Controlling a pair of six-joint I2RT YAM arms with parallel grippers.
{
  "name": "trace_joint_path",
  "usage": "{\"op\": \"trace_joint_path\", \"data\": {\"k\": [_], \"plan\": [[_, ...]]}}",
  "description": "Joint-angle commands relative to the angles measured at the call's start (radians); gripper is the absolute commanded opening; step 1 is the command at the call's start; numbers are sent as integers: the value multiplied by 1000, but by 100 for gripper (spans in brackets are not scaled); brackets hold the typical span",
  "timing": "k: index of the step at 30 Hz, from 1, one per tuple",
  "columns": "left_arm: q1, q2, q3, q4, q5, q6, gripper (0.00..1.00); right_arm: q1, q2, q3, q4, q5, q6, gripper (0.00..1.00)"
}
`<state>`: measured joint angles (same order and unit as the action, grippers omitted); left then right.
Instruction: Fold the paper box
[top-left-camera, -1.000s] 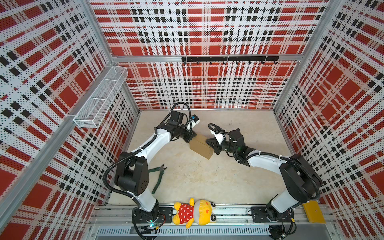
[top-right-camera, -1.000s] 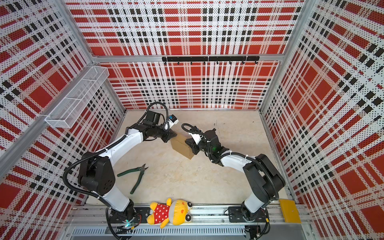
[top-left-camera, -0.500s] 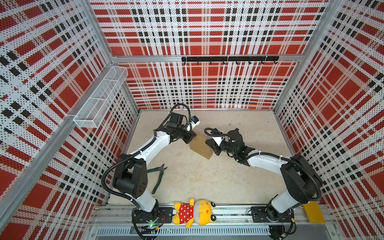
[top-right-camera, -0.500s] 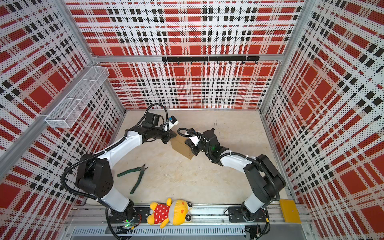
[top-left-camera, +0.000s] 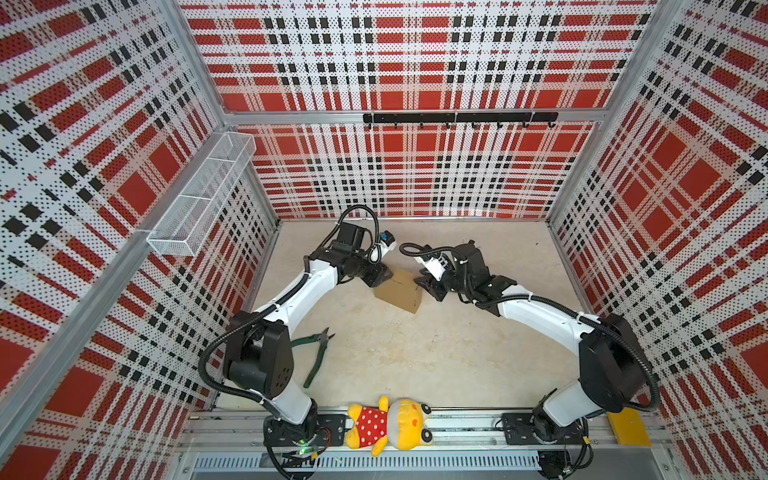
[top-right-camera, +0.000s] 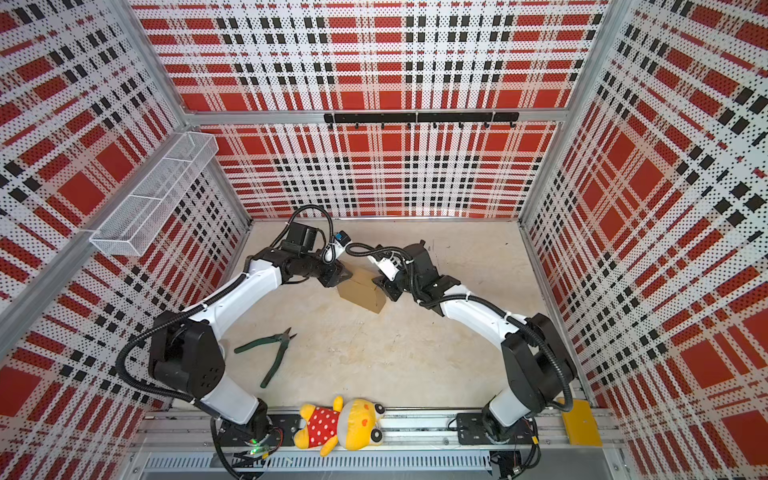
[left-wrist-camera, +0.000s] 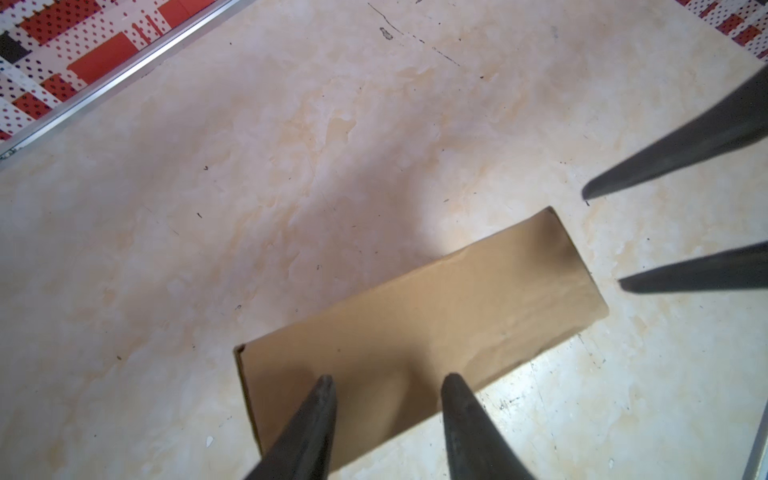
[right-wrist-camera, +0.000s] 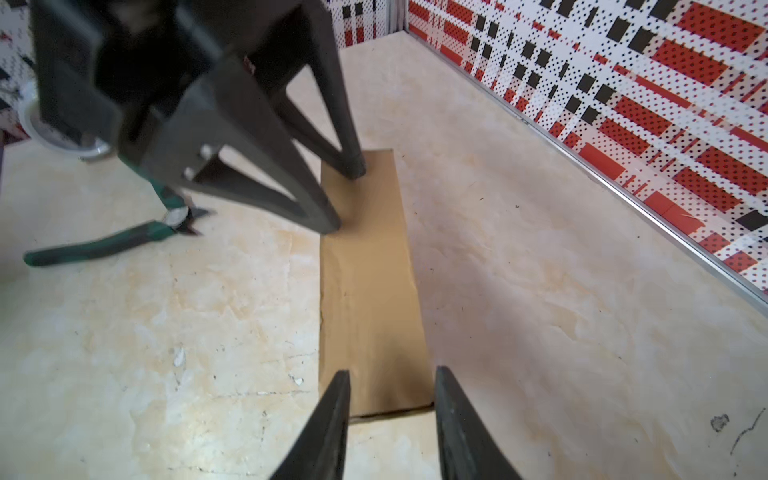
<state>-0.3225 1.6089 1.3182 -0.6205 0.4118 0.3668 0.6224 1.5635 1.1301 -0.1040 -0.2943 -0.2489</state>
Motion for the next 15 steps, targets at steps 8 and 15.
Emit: {"op": "trace_joint_path", "data": {"k": [8,15], "plan": [[165,-168,-78,50,88,-120,55,20,137,293,-281,-39,-40,71],[297,-224,-184,143,99,-178,76,36,296,504,-482,-79,-78,81]]}}
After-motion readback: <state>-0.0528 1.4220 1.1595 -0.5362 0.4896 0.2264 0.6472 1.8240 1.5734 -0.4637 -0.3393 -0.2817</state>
